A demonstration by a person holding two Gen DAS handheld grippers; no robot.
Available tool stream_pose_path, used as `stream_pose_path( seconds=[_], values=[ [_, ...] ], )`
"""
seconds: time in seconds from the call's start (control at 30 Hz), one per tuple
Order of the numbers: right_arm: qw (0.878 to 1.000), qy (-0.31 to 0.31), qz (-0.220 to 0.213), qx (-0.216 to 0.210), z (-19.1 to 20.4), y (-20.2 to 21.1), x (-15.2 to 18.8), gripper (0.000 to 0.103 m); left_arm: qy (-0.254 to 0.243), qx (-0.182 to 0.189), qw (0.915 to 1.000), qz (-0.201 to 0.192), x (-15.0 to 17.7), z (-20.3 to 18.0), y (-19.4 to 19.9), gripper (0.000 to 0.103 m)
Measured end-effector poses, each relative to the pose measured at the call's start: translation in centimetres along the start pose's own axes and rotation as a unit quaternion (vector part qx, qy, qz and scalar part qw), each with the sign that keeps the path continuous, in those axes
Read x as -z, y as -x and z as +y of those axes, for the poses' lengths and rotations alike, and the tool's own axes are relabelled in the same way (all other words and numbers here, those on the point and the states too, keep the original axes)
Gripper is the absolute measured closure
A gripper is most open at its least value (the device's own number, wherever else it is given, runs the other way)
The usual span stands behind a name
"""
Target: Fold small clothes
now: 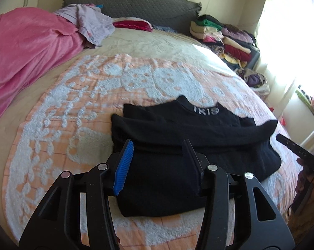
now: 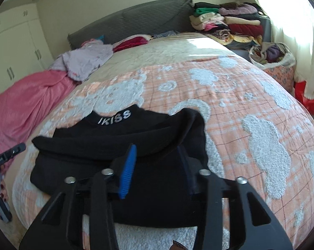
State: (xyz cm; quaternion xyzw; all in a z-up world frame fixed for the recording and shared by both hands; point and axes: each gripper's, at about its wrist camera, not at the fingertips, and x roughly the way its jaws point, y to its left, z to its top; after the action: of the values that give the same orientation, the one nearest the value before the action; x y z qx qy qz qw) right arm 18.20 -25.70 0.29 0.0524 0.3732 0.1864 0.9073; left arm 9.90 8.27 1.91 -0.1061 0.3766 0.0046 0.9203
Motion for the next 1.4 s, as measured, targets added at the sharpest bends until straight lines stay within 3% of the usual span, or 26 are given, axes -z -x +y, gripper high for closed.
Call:
stream_pose_path(
  seconds=[0.13,0.27,0.43,0.7,1.07,1.4],
  values=[
    [0.999,0.029,0.021,-0.008,1.6,-1.0,1.1,0.078,-0.029,0.001,0.9992,0.027,1.4,-1.7,-1.7,0.063],
    [0.997,0.051,0.052,0.013,2.4,-3.1,2.0,0.078,-0.053,-0.007,0.9968,0.059,2.6,-3.0,-4.1,0.063],
    [0.995,0.061,0.074,0.041,2.3,-5.6,2.3,0.078,-0.068,-0.02,0.9957,0.06,2.5,-3.5,-5.8,0.063],
    [0.994,0.055,0.075,0.052,1.9,-7.8,1.3,0.079,-0.066,-0.024,0.9956,0.061,1.0,-3.4,-8.4,0.063],
    [0.995,0.03,0.06,0.069,0.4,-9.5,-2.3,0.079,-0.022,-0.018,0.9988,0.039,-3.5,-1.5,-9.8,0.063],
    [0.995,-0.004,0.037,0.089,-1.8,-9.3,-4.4,0.078,0.043,-0.021,0.9989,0.002,-5.6,2.8,-7.2,0.058]
  ],
)
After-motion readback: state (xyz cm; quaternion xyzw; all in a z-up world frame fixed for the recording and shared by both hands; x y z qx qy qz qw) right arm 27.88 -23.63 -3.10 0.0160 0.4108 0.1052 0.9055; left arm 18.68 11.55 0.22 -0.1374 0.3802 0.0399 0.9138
